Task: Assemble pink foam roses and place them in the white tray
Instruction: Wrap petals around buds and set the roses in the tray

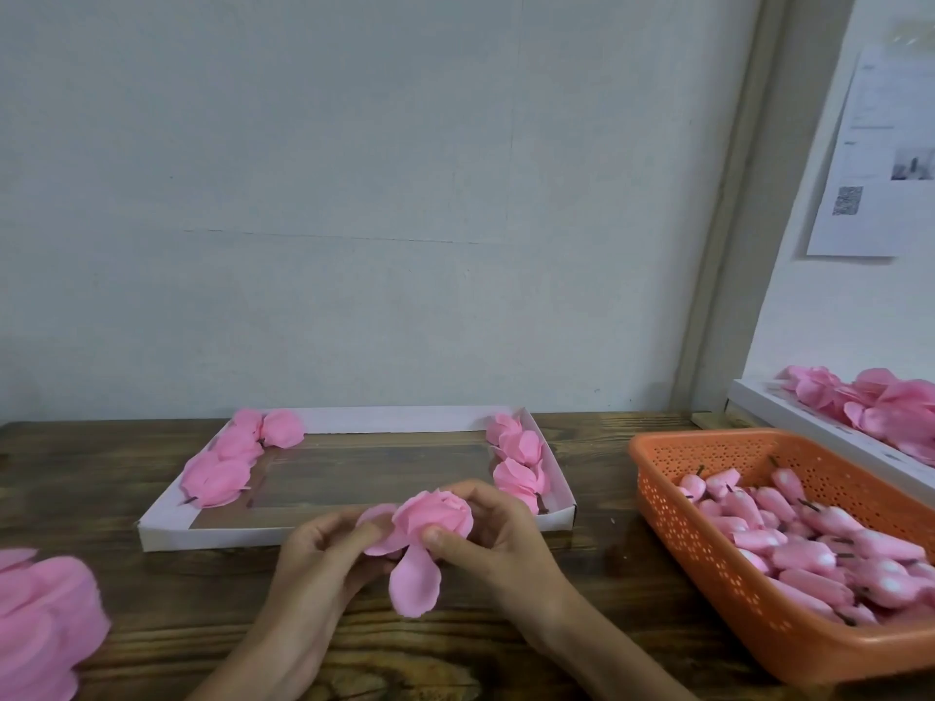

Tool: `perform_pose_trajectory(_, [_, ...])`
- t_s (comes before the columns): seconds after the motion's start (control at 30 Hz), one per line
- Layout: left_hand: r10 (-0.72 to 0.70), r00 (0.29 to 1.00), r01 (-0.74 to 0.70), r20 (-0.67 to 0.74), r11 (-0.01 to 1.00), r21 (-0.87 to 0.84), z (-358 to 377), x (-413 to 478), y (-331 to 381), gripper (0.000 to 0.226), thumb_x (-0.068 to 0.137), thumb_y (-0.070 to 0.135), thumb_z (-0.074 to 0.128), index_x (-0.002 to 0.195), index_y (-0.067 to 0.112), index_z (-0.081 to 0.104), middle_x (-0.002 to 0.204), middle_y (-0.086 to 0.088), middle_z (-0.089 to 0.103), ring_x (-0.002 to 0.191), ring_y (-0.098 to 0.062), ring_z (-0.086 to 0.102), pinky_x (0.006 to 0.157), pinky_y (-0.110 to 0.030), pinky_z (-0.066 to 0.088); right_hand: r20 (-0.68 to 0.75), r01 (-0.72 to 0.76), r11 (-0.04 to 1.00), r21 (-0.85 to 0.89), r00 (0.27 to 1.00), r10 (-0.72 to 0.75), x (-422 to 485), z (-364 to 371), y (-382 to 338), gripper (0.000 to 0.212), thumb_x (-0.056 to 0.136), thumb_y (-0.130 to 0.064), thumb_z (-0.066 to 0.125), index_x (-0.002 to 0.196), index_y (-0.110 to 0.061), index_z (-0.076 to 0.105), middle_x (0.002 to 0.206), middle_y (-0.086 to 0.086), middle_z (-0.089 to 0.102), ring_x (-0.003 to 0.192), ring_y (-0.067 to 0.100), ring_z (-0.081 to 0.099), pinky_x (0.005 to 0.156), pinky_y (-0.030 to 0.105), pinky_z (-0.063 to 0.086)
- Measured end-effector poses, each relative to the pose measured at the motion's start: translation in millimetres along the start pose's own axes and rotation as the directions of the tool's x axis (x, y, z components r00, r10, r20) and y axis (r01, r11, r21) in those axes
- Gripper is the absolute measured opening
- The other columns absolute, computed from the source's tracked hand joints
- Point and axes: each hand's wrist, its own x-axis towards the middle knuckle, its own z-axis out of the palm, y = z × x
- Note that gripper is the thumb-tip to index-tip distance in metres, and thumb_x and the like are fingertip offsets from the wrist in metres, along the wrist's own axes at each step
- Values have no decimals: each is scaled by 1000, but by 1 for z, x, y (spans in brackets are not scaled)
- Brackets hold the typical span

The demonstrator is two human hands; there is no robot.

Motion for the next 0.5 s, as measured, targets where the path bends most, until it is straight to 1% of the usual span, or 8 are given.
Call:
perform_pose_trajectory(0.07, [34, 999, -34, -2, 999, -1, 3, -2, 0, 26, 73, 12, 79, 97, 1, 81, 104, -26, 76, 96, -36, 76, 76, -33, 64, 16, 2, 1000, -28, 1000, -1, 0, 1, 0, 22, 94, -8, 76, 114, -3, 70, 104, 6, 78, 97, 17, 73, 84, 29, 58])
perform_pose_trajectory(0.13, [80, 997, -80, -23, 997, 15, 6, -5, 1, 33, 65, 19, 83, 94, 4, 81, 101, -25, 77, 96, -38, 75, 82, -40, 64, 7, 1, 998, -65, 1000, -1, 0, 2, 1, 22, 93, -8, 77, 113, -3, 71, 102, 8, 78, 94, 17, 73, 84, 32, 58])
perform_pose_trajectory(0.17, [102, 994, -101, -36, 994, 29, 7, -6, 2, 34, 62, 20, 83, 93, 4, 81, 100, -25, 77, 96, -39, 75, 88, -44, 61, 0, 3, 997, -83, 1000, -3, 0, 3, 1, 21, 93, -8, 77, 112, -3, 72, 101, 8, 78, 93, 16, 73, 84, 33, 58])
perform_pose_trajectory(0.23, [142, 989, -140, -33, 989, 53, 9, -7, 4, 20, 72, 10, 79, 92, 5, 81, 100, -25, 77, 98, -42, 73, 97, -51, 54, -13, 8, 995, -96, 1000, -9, 0, 5, 0, 21, 92, -8, 77, 111, -2, 72, 98, 6, 78, 90, 15, 72, 81, 31, 58])
perform_pose_trajectory(0.27, [152, 988, -150, -27, 986, 69, 10, -8, 5, 14, 80, 2, 75, 92, 5, 81, 100, -25, 77, 99, -43, 73, 98, -52, 54, -16, 8, 996, -88, 1000, -10, 0, 5, 0, 21, 92, -9, 77, 111, -2, 72, 97, 4, 78, 87, 14, 72, 79, 30, 57])
perform_pose_trajectory(0.33, [171, 985, -166, -34, 979, 115, 12, -10, 4, 18, 89, -2, 68, 93, 9, 81, 99, -22, 78, 97, -39, 74, 94, -49, 57, -14, 6, 998, -58, 1000, -6, -1, 6, -2, 20, 93, -10, 76, 112, -3, 72, 94, 5, 77, 82, 14, 70, 76, 28, 56])
perform_pose_trajectory(0.43, [219, 973, -203, -67, 961, 188, 13, -13, 6, 22, 90, 0, 70, 90, 17, 84, 94, -14, 80, 87, -27, 77, 81, -40, 61, -5, -3, 1000, -18, 1000, 3, -1, 5, -2, 18, 96, -12, 73, 113, -6, 74, 94, 15, 74, 79, 18, 66, 76, 30, 56])
perform_pose_trajectory(0.5, [236, 969, -218, -68, 955, 199, 14, -14, 6, 24, 89, -1, 71, 88, 19, 84, 91, -13, 80, 82, -22, 77, 74, -35, 62, 15, -8, 1000, -21, 1000, 9, -1, 3, -3, 16, 97, -13, 72, 112, -10, 75, 92, 15, 73, 78, 19, 64, 75, 30, 55])
